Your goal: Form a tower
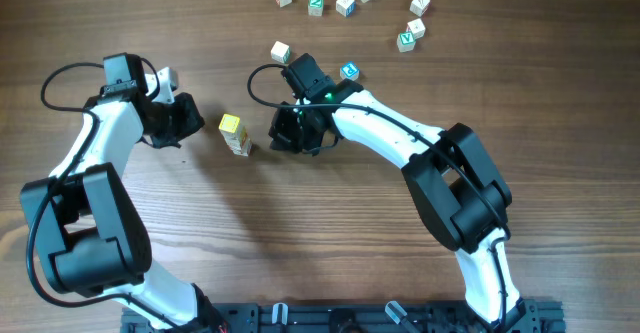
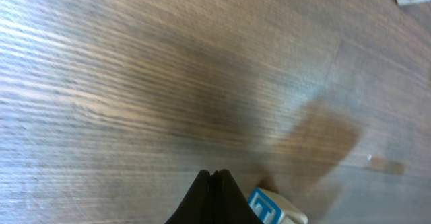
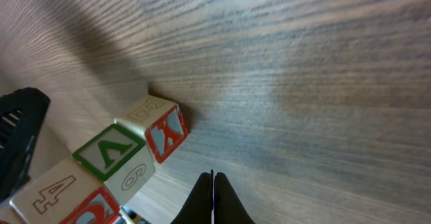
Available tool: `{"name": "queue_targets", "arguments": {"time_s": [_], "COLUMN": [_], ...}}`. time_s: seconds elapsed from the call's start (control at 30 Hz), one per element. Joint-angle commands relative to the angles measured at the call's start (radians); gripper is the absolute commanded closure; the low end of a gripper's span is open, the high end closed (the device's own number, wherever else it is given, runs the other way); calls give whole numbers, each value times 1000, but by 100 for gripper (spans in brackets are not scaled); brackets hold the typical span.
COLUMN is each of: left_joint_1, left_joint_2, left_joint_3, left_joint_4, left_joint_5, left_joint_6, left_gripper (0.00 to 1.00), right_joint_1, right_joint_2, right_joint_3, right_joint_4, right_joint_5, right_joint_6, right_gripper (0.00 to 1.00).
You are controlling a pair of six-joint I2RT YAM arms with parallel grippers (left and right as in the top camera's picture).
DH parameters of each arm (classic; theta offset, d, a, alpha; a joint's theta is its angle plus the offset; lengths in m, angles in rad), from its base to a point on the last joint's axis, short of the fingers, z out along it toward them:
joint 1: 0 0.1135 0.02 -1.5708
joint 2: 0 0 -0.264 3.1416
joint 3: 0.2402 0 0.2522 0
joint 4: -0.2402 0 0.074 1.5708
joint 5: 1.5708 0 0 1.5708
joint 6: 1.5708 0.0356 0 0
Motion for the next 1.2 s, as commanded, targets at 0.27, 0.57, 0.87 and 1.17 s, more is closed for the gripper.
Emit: {"name": "queue_targets", "arguments": {"time_s": [0.27,0.57,0.87,1.17], "left_joint_1": [2,0,-5,-16], "left_joint_2": [3,3,3,10], "left_joint_3": [6,6,6,-40], "left_joint_4": [-196,-186,-195,-106], "left_joint_5": [128,165,143,131], "left_joint_6": [-63,-183,-250,-303], "left_gripper": [96,96,96,96], "right_joint_1": [-5,-59,-59,-59], "right_joint_2": [-6,-6,-6,-6], "right_joint_3": [-6,-6,-6,-6], "right_joint_4": [-12,-82,-95,-116], "right_joint_5": [-22,5,4,4], "right_joint_6": [29,28,28,2], "right_gripper": [96,96,96,96]}}
